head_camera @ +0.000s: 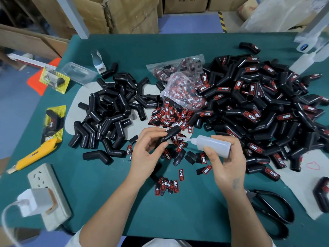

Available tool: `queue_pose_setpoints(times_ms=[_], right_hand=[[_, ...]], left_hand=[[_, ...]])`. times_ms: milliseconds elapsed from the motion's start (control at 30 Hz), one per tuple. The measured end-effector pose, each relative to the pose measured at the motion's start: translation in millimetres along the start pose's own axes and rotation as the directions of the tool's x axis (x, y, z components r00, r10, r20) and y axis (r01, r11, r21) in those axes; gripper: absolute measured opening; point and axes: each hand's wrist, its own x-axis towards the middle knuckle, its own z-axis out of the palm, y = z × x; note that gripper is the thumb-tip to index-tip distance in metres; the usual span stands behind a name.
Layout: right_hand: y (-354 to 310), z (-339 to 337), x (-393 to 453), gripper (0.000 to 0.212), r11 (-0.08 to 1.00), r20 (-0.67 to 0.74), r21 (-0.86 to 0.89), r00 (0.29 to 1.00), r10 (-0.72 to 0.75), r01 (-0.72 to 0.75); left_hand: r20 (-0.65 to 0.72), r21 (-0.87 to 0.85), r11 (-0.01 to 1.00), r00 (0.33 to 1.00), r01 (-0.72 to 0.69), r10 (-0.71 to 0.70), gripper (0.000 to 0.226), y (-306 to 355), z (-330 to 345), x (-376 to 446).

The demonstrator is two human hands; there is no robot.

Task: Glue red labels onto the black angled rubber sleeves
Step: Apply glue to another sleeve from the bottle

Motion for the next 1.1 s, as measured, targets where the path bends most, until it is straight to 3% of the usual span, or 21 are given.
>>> queue_pose_setpoints(times_ms=[1100], right_hand=[[-1.1, -0.5, 0.6, 0.027, 1.0, 0.016, 0.006, 1.0, 0.009, -0.009]], left_hand=[[0.007, -0.017, 0.999, 1.0, 0.03, -0.03, 0.026, 2.4, 0.1, -1.1]])
